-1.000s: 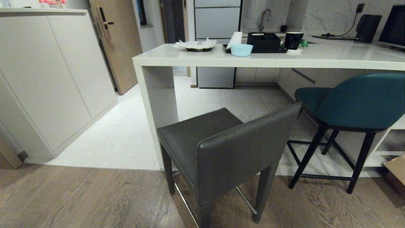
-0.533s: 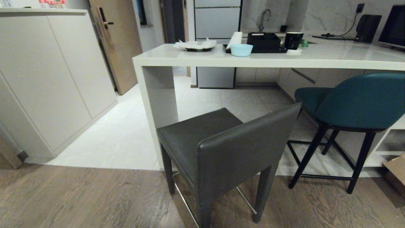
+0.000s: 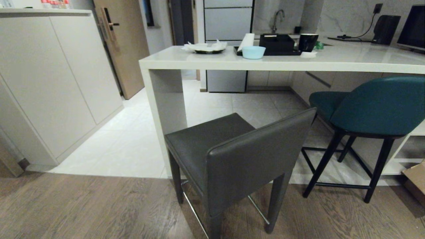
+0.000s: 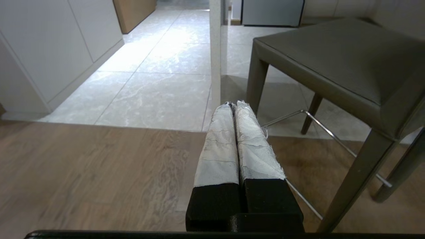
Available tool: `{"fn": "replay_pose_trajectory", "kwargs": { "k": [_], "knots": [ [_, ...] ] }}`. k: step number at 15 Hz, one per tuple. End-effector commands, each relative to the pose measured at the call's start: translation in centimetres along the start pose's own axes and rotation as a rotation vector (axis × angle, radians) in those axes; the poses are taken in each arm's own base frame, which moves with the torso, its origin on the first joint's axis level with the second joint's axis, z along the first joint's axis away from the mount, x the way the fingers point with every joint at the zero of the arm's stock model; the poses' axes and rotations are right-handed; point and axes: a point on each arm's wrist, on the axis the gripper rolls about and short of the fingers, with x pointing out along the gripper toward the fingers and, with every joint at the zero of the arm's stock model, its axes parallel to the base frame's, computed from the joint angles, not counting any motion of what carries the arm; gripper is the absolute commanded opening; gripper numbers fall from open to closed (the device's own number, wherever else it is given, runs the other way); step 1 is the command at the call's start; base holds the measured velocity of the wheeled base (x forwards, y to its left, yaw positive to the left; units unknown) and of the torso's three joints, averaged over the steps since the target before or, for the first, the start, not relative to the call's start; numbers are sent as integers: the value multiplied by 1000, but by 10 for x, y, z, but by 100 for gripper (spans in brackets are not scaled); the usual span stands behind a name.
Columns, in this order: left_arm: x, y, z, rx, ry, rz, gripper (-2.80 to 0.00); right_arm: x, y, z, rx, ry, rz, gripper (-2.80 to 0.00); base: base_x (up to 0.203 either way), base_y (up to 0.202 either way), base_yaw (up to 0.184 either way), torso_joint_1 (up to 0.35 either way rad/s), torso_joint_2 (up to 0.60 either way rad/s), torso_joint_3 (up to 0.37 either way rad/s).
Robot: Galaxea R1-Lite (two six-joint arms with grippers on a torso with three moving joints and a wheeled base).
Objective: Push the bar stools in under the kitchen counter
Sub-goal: Pull the blue chair out from under the dining table
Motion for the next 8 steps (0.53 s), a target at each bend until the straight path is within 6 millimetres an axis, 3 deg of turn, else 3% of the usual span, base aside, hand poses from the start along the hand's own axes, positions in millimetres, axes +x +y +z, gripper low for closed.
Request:
{"fn": "replay_pose_trajectory", "kwargs": {
  "k": [1, 8],
  "knots": [
    [1, 0, -5, 0, 18, 0, -280, 0, 0, 0, -1, -3, 0, -280, 0, 0, 0, 0, 0, 0],
    [1, 0, -5, -3, 18, 0, -280, 0, 0, 0, -1, -2, 0, -280, 0, 0, 0, 0, 0, 0]
  ]
}}
